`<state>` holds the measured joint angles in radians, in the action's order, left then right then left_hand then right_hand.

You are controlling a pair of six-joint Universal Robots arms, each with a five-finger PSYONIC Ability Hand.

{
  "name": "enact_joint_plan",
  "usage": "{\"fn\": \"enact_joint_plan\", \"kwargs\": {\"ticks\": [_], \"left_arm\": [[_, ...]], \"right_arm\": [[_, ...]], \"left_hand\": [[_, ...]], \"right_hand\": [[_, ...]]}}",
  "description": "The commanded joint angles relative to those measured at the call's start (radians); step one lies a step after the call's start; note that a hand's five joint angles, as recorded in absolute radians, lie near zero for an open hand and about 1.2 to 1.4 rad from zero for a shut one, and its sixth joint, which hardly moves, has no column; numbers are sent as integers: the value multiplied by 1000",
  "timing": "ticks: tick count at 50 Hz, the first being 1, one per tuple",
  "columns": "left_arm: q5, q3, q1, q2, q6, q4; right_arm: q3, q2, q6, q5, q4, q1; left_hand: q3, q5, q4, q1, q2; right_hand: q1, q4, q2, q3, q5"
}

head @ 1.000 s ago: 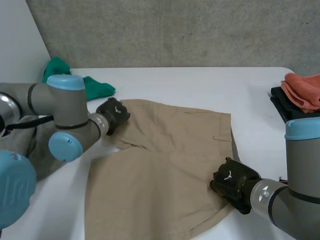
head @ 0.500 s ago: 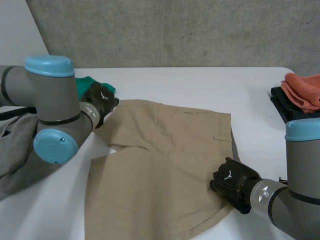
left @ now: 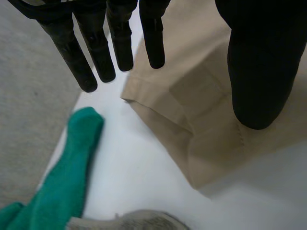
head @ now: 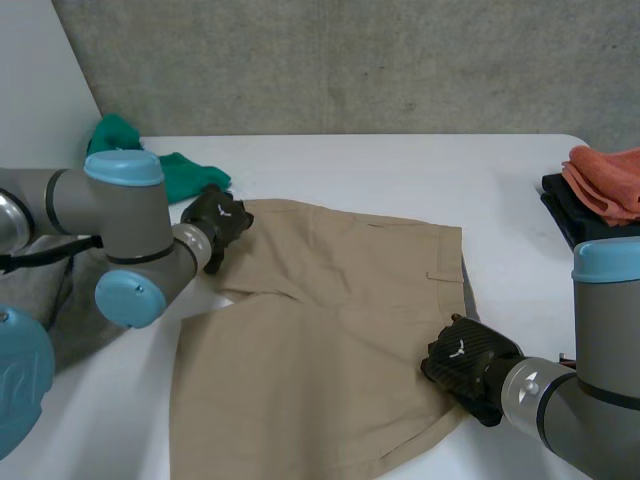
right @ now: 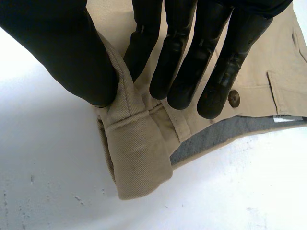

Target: Fold the laundry.

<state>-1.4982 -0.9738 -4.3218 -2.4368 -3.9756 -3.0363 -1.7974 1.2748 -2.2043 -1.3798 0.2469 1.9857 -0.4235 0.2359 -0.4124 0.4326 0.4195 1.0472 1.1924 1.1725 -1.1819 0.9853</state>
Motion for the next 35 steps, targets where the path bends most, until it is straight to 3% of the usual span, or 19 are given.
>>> {"fn": "enact_joint_plan", "kwargs": {"ticks": [1, 5, 18, 26, 28, 31, 35], "left_arm": [[15, 7, -13, -13, 3, 91], [4, 3, -24, -1, 4, 119], [-145, -94, -24, 56, 9, 188], [-152, -189, -22, 131, 16, 142], [-152, -200, -13, 143, 16, 119], [-154, -227, -9, 198, 19, 99], [-155, -296, -10, 292, 53, 70]], "right_arm": [[0, 0, 0, 1, 0, -2], [0, 0, 0, -1, 0, -2], [0, 3, -18, 4, 11, 1], [1, 5, -54, 10, 17, 1], [6, 5, -67, 10, 18, 2], [13, 6, -101, 11, 18, 2], [26, 8, -152, 31, 17, 2]], "left_hand": [[-499, 512, -510, 490, 503], [-971, 984, -982, 962, 975], [-973, 986, -984, 964, 977], [-973, 986, -984, 964, 977], [-704, 717, -715, 695, 708], [-92, 105, -103, 83, 96], [31, -18, 20, -40, -27]], "right_hand": [[349, 204, 224, -214, 236], [349, 204, 224, -214, 236], [349, 204, 224, -214, 236], [349, 204, 224, -214, 236], [349, 204, 224, -214, 236], [349, 204, 224, -214, 236], [349, 204, 224, -214, 236]]}}
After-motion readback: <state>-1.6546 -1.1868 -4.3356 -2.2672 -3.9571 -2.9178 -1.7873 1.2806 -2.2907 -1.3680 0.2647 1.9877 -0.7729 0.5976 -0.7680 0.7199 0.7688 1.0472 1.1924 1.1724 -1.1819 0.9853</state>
